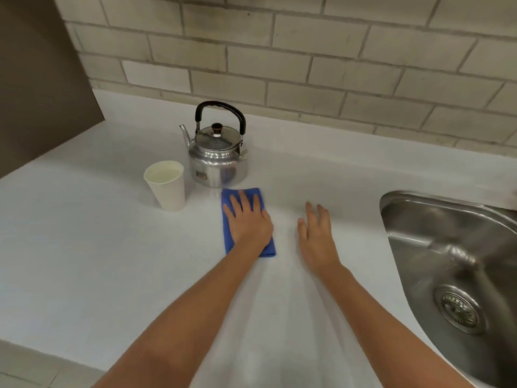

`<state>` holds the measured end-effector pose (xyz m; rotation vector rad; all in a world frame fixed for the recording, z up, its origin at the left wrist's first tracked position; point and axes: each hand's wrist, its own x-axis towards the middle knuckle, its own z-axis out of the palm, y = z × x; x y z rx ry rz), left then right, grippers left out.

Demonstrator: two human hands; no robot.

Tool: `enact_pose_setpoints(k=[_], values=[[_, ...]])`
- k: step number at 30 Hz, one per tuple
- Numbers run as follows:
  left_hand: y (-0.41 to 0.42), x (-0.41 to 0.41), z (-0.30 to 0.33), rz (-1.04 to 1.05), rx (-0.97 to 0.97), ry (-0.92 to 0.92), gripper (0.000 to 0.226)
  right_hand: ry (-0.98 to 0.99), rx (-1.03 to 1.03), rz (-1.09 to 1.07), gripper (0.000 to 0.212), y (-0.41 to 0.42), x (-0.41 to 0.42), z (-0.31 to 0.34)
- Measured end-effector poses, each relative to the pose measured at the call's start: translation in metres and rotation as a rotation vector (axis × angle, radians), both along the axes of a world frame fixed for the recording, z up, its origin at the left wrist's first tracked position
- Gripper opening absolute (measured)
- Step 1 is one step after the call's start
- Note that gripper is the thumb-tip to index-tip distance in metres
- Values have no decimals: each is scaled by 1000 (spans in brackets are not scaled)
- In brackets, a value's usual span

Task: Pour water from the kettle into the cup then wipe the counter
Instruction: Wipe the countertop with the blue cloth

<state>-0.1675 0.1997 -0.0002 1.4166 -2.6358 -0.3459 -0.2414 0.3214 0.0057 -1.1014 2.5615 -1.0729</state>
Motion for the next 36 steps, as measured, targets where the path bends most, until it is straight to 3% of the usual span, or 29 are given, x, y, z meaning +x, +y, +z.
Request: enact_pose_setpoints(k=[4,8,11,14,17,24,31,36], values=[[4,-94,6,-154,49,-79,53,15,-68,72,50,13,-17,-4],[9,-96,5,-287,65,-50,51,-32,-158,-41,50,13,-32,-5],[22,-35,-11,-278,-18,124,50,18,-92,-54,51,9,-33,-4],[27,8,-23,-174,-55,133,50,123,57,-90,47,2,-33,-6],[18,-11,-14,-135,-67,48,51,317,193,-31,40,0,-31,-11],[4,-62,-4,-174,-3,-22,53,401,259,0,40,0,-32,-14],[11,46,-15,-191,-50,76,52,365,377,48,48,-20,0,-11],[-20,134,-16,-171,-52,30,50,329,409,149,50,-44,38,-4]])
